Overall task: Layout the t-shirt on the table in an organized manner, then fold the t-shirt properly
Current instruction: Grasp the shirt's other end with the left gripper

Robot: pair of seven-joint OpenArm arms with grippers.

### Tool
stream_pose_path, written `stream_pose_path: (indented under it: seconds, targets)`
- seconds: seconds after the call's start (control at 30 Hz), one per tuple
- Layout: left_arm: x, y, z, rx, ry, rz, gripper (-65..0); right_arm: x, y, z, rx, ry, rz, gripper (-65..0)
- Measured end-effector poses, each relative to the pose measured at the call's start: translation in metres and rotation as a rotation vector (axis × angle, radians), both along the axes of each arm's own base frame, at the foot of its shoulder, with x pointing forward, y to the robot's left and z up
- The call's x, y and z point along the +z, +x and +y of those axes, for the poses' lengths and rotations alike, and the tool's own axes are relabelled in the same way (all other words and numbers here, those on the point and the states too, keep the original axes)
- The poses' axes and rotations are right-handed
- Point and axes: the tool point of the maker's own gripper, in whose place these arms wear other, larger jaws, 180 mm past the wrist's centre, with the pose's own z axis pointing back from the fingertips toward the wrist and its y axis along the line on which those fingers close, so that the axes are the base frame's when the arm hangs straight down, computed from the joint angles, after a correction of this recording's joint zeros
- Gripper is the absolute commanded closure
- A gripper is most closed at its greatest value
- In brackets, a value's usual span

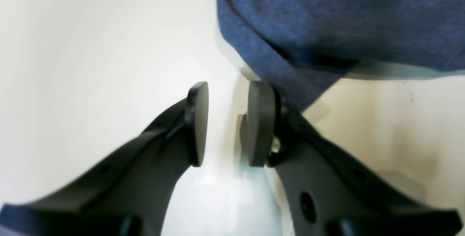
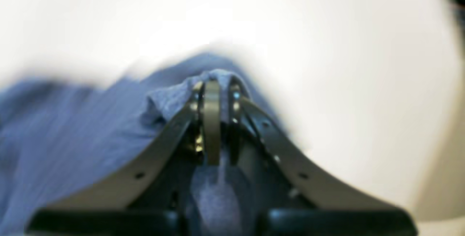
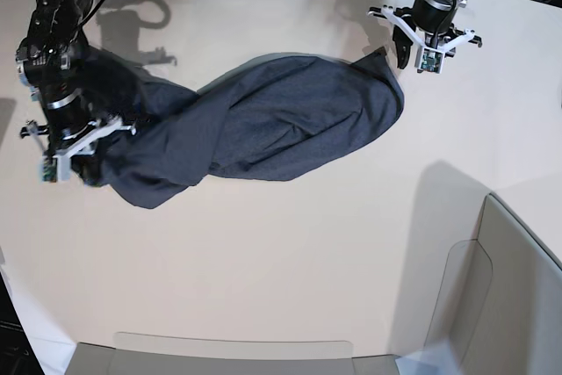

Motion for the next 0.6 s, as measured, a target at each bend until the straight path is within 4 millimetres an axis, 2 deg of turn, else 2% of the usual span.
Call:
stream_pose_path:
  seconds: [0.1, 0.17, 0.23, 0.3, 0.37, 0.43, 0.5, 0.57, 0.6]
  targets:
    - [0.000, 0.001, 0.000, -0.001, -0.001, -0.002, -17.0, 0.041, 0.012, -0.043, -0.161, 0.044, -0.145, 0.0]
    - [0.000, 0.001, 0.000, 0.000, 0.000, -0.002, -17.0, 0.056, 0.019, -0.064, -0.235, 0.083, -0.203, 0.0]
    - [0.000, 0.000, 0.000, -0.001, -0.001, 0.002, -17.0, 0.061, 0.034, -0.076, -0.265, 0.118, -0.225, 0.0]
    - [0.000, 0.000, -0.001, 0.000, -0.004, 0.000, -17.0, 0.052, 0.056, -0.081, -0.273, 0.181, -0.209, 0.0]
    - [0.000, 0.000, -0.002, -0.001, -0.006, 0.000, -17.0, 0.032, 0.079, -0.076, -0.269, 0.242, -0.152, 0.0]
    - [0.000, 0.000, -0.001, 0.000, -0.005, 0.000, -17.1, 0.019, 0.092, -0.055, -0.211, 0.245, -0.096, 0.0]
    - [-0.001, 0.000, -0.002, 0.000, -0.007, 0.001, -17.3, 0.025, 0.095, -0.034, -0.147, 0.239, -0.103, 0.0]
    - [-0.003, -0.002, -0.007, -0.015, -0.012, 0.010, -19.9, 0.036, 0.088, -0.025, -0.117, 0.203, -0.147, 0.0]
    - [-0.006, -0.003, -0.016, -0.040, -0.016, 0.022, -21.8, 0.035, 0.083, -0.024, -0.114, 0.192, -0.147, 0.0]
